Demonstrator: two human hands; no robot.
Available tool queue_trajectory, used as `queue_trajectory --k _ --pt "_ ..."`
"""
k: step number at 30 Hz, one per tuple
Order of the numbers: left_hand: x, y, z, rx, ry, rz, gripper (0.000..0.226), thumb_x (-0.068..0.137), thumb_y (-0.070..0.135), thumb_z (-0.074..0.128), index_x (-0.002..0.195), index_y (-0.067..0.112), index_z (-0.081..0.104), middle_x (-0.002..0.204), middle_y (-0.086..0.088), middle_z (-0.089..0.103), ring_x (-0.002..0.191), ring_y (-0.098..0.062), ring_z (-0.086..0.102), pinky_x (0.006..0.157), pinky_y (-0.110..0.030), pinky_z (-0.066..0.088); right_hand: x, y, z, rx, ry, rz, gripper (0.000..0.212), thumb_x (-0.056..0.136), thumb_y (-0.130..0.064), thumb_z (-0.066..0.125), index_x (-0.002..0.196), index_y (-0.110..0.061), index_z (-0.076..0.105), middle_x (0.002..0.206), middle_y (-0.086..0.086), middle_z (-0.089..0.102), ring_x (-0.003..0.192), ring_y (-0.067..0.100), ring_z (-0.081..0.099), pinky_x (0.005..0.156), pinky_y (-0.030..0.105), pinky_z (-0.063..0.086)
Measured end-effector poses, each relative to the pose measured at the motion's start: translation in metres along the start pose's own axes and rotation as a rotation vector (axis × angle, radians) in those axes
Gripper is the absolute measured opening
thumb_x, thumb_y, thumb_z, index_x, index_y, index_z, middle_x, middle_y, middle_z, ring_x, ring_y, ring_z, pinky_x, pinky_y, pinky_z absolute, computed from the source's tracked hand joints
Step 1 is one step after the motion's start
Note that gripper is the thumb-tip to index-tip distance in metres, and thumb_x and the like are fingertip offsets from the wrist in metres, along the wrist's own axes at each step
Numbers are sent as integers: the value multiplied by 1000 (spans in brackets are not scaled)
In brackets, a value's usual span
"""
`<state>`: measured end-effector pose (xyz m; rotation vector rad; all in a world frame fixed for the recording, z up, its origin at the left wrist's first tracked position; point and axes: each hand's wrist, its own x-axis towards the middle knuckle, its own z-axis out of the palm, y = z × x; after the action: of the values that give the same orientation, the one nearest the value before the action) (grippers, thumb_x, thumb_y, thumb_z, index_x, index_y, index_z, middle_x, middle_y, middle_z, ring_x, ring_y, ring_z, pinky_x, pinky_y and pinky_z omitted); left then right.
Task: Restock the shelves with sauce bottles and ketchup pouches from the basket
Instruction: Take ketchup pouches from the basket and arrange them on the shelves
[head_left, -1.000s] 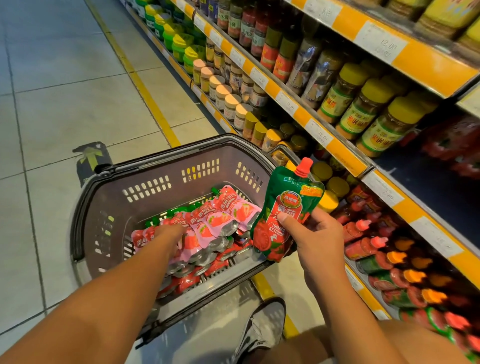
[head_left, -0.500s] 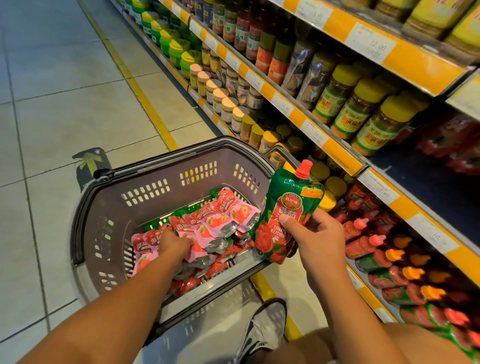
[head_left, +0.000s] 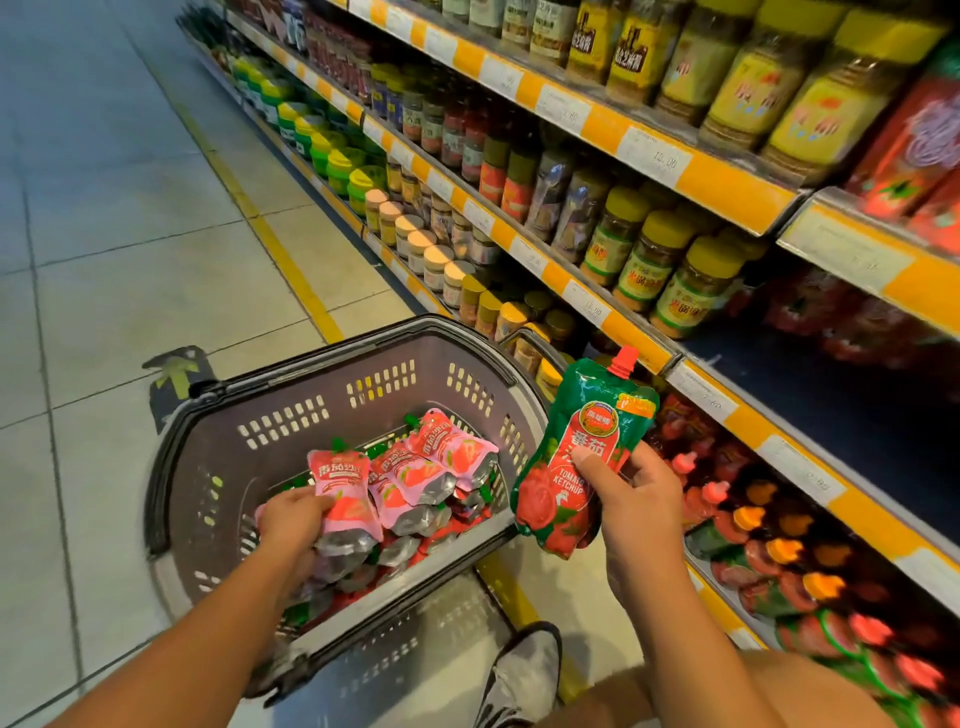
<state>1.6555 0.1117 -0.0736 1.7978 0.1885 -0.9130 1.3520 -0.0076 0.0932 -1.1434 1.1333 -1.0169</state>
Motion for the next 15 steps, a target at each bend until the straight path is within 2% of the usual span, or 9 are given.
queue_trajectory --k 4,7,9,12,15 --pt "-46 19 -3 -176 -307 -7 30 101 1 50 128 -3 63 116 -32 70 110 -53 66 97 -74 47 -10 -12 -12 56 16 10 16 94 -8 72 108 -15 71 96 0 81 85 20 78 67 31 61" --pt "-89 40 6 -236 -465 56 31 102 0 45 127 -8 60 120 -34 68 116 -49 64 105 -67 45 -22 -22 -25 135 46 34 18 95 -10 70 112 -14 70 101 4 80 91 26 78 77 42 61" --pt "-118 54 17 -257 -568 109 32 99 -2 50 129 -7 59 125 -33 66 120 -48 62 108 -61 47 -32 -29 -39 186 72 41 18 96 -12 69 114 -15 71 105 6 80 95 27 77 84 48 60" --pt "-162 68 41 -284 -705 159 48 87 1 64 134 -2 57 128 -30 66 119 -46 64 97 -56 56 -48 -41 -68 223 132 33 20 97 -14 67 117 -15 70 108 7 79 99 29 77 87 49 59" --pt "-212 74 71 -293 -858 178 52 85 3 66 136 -3 56 133 -32 62 110 -43 68 87 -53 61 -67 -54 -107 240 207 -3 21 96 -12 67 117 -11 69 106 10 79 94 26 78 78 40 61"
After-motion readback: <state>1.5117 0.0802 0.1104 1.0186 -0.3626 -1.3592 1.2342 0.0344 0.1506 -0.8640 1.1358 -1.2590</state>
